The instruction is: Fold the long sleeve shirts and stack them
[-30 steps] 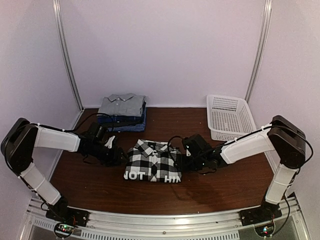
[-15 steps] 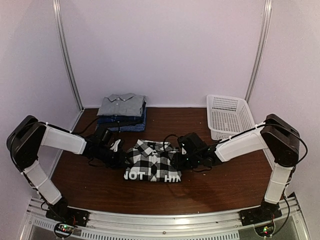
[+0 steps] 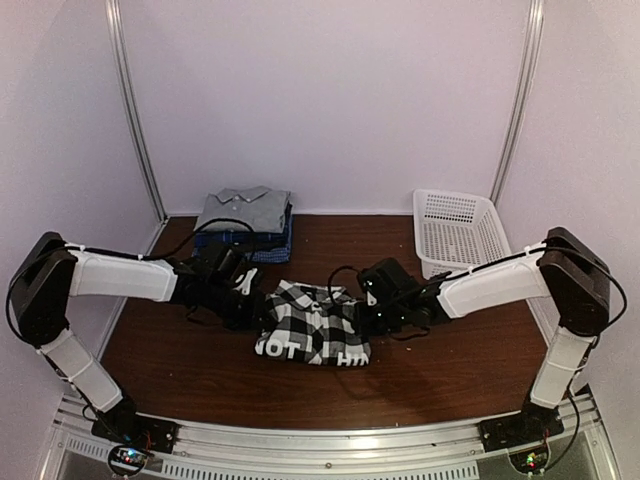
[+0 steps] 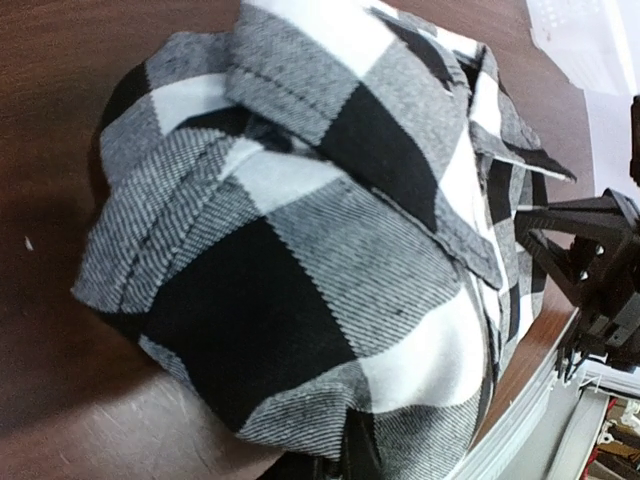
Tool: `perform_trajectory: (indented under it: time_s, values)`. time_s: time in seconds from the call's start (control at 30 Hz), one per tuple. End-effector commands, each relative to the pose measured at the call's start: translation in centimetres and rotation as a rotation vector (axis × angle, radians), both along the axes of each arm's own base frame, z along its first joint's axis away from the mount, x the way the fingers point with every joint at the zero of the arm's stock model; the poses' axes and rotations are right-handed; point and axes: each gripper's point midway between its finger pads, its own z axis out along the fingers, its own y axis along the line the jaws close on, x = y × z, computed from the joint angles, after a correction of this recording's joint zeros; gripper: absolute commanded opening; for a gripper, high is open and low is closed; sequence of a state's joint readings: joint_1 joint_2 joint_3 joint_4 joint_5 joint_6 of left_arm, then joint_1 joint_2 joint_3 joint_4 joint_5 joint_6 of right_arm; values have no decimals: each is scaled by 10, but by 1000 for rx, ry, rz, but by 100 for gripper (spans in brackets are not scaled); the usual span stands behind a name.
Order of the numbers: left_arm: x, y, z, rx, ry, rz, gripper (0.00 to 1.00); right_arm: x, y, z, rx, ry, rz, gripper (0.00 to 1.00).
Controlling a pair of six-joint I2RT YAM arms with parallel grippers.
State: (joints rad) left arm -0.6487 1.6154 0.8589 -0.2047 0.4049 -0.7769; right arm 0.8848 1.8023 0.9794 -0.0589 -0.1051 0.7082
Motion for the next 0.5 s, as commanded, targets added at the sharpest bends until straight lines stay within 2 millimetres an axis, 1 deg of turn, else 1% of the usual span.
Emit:
perform_trajectory:
  time_s: [0.0,0.07,0.1,0.23,0.3,0.37,0.47]
  values:
    - [-26,-8,14,9,-4,-28,0,-18,-21,14,-19,-9,15,0]
    - [-39,-9,8,25,6,-33,0,-29,-33,11,-31,2,11,0]
    - [-47,-12,5,27,12,-44,0,-38,-41,7,-41,14,9,0]
    - [-76,-22,-10,50,28,-74,0,-65,-62,-1,-49,40,-2,0]
    - [-86,-27,-17,53,34,-82,0,-75,-75,-7,-63,54,-24,0]
    - [-94,-34,-21,38,43,-87,0,-82,-89,-12,-80,55,-53,0]
    - [-98,-44,-24,40,39,-94,0,-89,-107,-16,-104,57,-86,0]
